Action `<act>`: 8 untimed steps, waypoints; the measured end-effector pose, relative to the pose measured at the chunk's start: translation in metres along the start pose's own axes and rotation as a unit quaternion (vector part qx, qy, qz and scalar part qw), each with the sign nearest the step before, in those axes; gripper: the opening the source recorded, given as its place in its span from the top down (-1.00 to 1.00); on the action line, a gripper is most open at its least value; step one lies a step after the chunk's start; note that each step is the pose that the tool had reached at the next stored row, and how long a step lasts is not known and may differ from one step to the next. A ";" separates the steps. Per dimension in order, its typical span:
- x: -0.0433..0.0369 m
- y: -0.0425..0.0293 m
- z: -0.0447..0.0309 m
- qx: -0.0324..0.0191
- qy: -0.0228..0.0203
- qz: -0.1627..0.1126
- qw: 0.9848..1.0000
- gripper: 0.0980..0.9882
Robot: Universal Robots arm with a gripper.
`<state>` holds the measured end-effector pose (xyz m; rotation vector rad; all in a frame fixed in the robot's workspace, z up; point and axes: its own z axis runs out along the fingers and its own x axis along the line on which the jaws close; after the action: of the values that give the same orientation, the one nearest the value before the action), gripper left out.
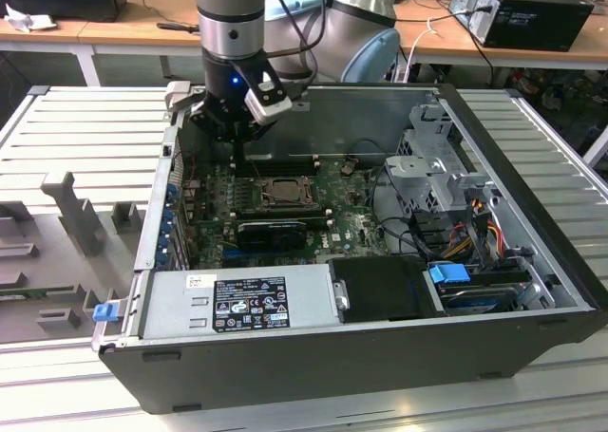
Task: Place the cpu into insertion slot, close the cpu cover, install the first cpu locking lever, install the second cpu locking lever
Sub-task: 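Install the first cpu locking lever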
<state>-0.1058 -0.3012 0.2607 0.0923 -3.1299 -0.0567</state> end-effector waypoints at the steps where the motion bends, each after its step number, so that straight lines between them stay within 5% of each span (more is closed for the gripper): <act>1: -0.0011 0.0003 0.0000 0.000 0.000 0.000 1.000 0.98; 8: -0.0003 0.0024 0.0003 0.000 0.001 -0.001 1.000 0.98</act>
<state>-0.1057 -0.2989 0.2605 0.0941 -3.1284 -0.0568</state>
